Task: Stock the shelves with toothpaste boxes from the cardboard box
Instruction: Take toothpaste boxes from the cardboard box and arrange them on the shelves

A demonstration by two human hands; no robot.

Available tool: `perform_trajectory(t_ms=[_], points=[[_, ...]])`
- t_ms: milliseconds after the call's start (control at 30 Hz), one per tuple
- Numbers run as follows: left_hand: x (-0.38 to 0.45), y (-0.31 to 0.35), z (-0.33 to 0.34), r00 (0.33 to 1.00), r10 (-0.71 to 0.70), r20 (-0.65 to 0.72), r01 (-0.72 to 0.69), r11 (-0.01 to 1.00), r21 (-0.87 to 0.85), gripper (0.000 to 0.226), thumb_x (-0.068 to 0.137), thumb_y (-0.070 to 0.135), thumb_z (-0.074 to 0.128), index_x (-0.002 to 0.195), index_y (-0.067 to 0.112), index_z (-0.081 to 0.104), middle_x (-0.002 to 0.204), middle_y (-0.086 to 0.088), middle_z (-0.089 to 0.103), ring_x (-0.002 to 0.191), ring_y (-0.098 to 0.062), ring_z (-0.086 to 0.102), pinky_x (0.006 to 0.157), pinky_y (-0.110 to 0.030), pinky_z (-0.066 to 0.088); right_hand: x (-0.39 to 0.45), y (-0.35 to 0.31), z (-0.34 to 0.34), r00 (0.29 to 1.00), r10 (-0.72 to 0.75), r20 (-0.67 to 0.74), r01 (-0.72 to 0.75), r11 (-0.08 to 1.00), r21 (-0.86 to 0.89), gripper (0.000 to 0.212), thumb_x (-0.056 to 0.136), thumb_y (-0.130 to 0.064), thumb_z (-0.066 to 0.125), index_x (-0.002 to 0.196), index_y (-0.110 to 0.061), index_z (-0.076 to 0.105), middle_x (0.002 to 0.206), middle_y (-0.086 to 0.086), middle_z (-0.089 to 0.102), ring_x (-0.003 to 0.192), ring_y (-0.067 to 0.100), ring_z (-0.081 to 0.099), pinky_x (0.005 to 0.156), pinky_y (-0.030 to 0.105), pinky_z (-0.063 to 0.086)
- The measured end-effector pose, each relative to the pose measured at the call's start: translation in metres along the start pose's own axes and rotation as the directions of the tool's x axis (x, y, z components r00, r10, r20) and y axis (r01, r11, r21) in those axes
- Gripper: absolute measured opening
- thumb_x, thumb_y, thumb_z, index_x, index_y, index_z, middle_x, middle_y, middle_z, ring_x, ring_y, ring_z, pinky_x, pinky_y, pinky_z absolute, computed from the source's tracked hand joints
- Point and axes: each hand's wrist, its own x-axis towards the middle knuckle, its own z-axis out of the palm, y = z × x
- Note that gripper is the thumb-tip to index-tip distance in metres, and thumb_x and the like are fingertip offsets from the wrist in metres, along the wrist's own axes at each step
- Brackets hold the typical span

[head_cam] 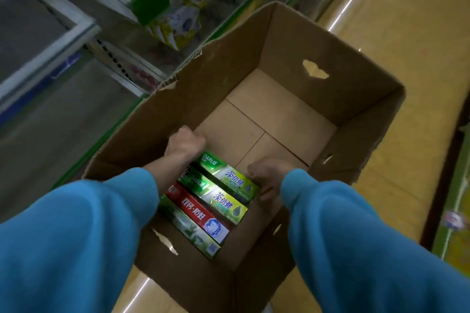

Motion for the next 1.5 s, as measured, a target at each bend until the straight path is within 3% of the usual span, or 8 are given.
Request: perform_trajectory(t_ms=[200, 400, 467, 567, 733, 1133, 1367, 1500], points=[[-0.007, 0.002, 0.007, 0.993, -0.094, 0.07, 0.087, 0.991, 0.098, 0.047, 0.097, 0.033, 0.052, 0.137, 0.009, 0.053, 0.135, -0.015, 0.059, 0.122, -0.035, 0.057, 0.106, -0.046, 0.046, 0.02, 0.004, 0.016, 0.986, 0.106, 0.13, -0.109, 0.994, 0.022, 0.017, 0.097, -0.019, 0.051, 0.092, -0.004, 0.056, 0.092, 0.018, 0.062, 0.083, 0.031, 0.064, 0.094, 0.041, 0.054], [-0.019, 0.008, -0.002, 0.995, -0.095, 0.021, 0.093, 0.994, 0.055, 0.047, 0.093, 0.034, 0.052, 0.134, 0.011, 0.054, 0.135, -0.014, 0.059, 0.125, -0.035, 0.055, 0.109, -0.048, 0.042, 0.012, 0.004, 0.008, 0.995, 0.097, 0.022, -0.1, 0.979, 0.178, 0.027, 0.101, -0.028, 0.046, 0.108, -0.002, 0.05, 0.083, 0.016, 0.049, 0.068, 0.025, 0.054, 0.071, 0.036, 0.054], [-0.024, 0.008, -0.007, 0.997, -0.071, -0.035, 0.07, 0.997, -0.027, 0.05, 0.089, 0.037, 0.055, 0.132, 0.011, 0.054, 0.133, -0.015, 0.059, 0.123, -0.037, 0.056, 0.105, -0.048, 0.046, 0.004, -0.002, 0.003, 0.997, 0.058, -0.056, -0.042, 0.968, 0.249, 0.019, 0.101, -0.023, 0.05, 0.095, -0.005, 0.05, 0.084, 0.014, 0.048, 0.073, 0.027, 0.056, 0.061, 0.036, 0.05], [-0.036, 0.01, -0.015, 0.993, -0.043, -0.11, 0.025, 0.987, -0.158, 0.047, 0.094, 0.038, 0.059, 0.131, 0.013, 0.045, 0.13, -0.016, 0.059, 0.119, -0.038, 0.057, 0.101, -0.049, 0.049, -0.001, -0.007, -0.006, 0.943, -0.032, -0.332, 0.17, 0.903, 0.395, 0.016, 0.091, -0.016, 0.06, 0.081, -0.009, 0.05, 0.091, 0.014, 0.057, 0.092, 0.038, 0.065, 0.073, 0.05, 0.059], [-0.071, 0.015, -0.028, 0.98, 0.029, -0.195, -0.091, 0.945, -0.314, 0.036, 0.099, 0.033, 0.059, 0.125, 0.013, 0.046, 0.125, -0.014, 0.063, 0.116, -0.035, 0.061, 0.1, -0.046, 0.051, -0.032, -0.013, -0.026, 0.766, -0.083, -0.637, 0.391, 0.847, 0.36, 0.027, 0.091, -0.021, 0.065, 0.107, 0.001, 0.066, 0.103, 0.016, 0.067, 0.101, 0.037, 0.065, 0.093, 0.045, 0.053], [-0.176, -0.017, -0.074, 0.764, 0.043, -0.644, -0.441, 0.764, -0.471, 0.046, 0.091, 0.023, 0.073, 0.134, 0.013, 0.059, 0.121, -0.001, 0.07, 0.109, -0.015, 0.065, 0.095, -0.026, 0.048, -0.137, -0.038, -0.017, 0.546, -0.465, -0.697, 0.767, 0.612, 0.192, 0.03, 0.098, -0.01, 0.058, 0.128, -0.008, 0.06, 0.119, 0.005, 0.065, 0.106, 0.014, 0.058, 0.098, 0.028, 0.045], [-0.206, -0.082, -0.104, 0.638, -0.032, -0.769, -0.519, 0.72, -0.461, 0.04, 0.093, 0.019, 0.07, 0.132, 0.017, 0.059, 0.123, -0.003, 0.068, 0.115, -0.021, 0.062, 0.102, -0.044, 0.052, -0.171, -0.064, 0.042, 0.465, -0.687, -0.558, 0.865, 0.485, 0.124, 0.035, 0.099, -0.005, 0.053, 0.134, -0.009, 0.056, 0.123, 0.004, 0.063, 0.107, 0.012, 0.057, 0.09, 0.016, 0.044], [-0.223, -0.13, -0.113, 0.591, -0.082, -0.802, -0.535, 0.705, -0.466, 0.041, 0.094, 0.019, 0.069, 0.134, 0.018, 0.057, 0.126, -0.005, 0.062, 0.113, -0.015, 0.06, 0.099, -0.035, 0.052, -0.182, -0.078, 0.092, 0.387, -0.753, -0.532, 0.901, 0.432, 0.043, 0.037, 0.096, -0.009, 0.057, 0.133, -0.017, 0.057, 0.127, 0.006, 0.062, 0.12, 0.021, 0.058, 0.107, 0.04, 0.046]])
